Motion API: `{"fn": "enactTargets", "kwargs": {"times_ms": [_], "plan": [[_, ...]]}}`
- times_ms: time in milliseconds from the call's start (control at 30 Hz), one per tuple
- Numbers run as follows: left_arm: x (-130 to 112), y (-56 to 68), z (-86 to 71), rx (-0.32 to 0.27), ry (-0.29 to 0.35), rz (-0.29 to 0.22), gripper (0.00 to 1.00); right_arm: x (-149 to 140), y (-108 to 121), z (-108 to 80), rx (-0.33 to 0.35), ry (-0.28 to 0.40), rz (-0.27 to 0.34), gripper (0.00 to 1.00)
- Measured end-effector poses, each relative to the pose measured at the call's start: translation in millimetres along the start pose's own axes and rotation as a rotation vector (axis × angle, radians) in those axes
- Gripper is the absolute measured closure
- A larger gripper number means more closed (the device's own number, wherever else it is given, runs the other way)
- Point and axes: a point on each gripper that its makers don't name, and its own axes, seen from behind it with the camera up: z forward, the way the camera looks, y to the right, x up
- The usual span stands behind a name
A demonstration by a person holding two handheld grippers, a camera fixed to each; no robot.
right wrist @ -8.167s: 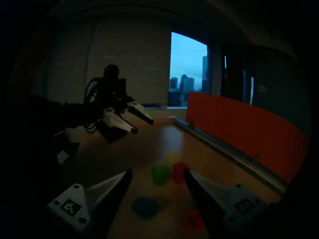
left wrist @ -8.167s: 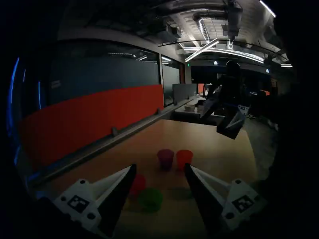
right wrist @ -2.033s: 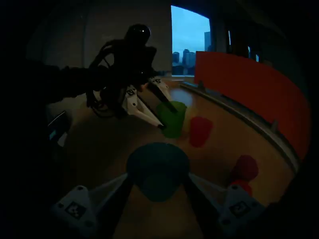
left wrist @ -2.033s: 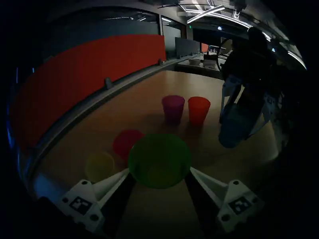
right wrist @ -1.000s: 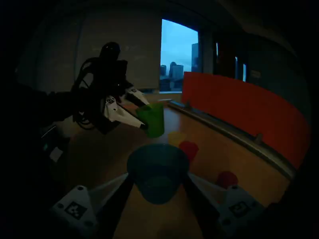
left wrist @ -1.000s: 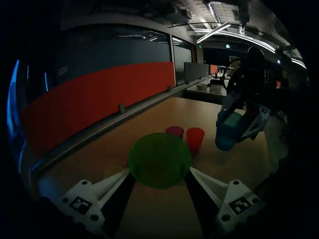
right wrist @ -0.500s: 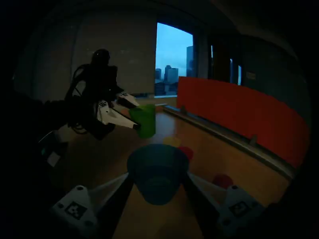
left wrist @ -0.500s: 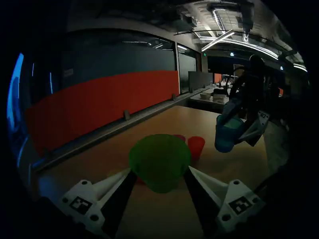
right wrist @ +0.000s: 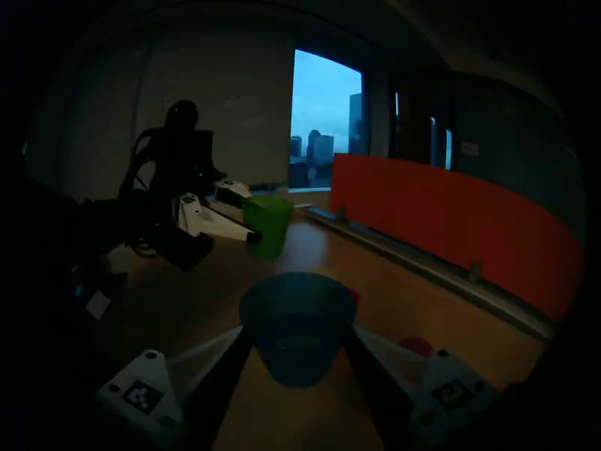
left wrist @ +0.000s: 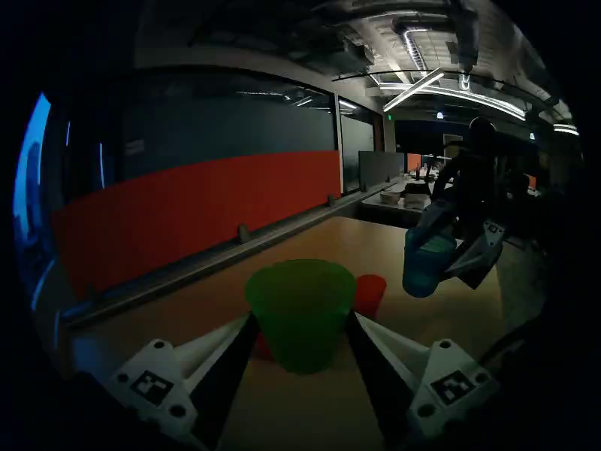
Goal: Pour water
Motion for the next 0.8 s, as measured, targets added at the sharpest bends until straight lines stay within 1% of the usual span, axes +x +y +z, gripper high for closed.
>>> {"fn": "enactTargets", "kwargs": {"times_ms": [367,567,800], "plan": [[8,3.3,-3.3,0.006,0.047,-0.008,0.18,17,6,-1.5,-0.01,0.044,0.008,0.02],[15,4.2,-7.1,0.011,0.078,-0.017,0.19,26,5,-2.1,-0.008,0.073,0.005,0.02],[20,5.8,-9.9,0.009,0.099,-0.032,0.19,42,2,-2.0,0.003,0.136,0.008,0.02]]}}
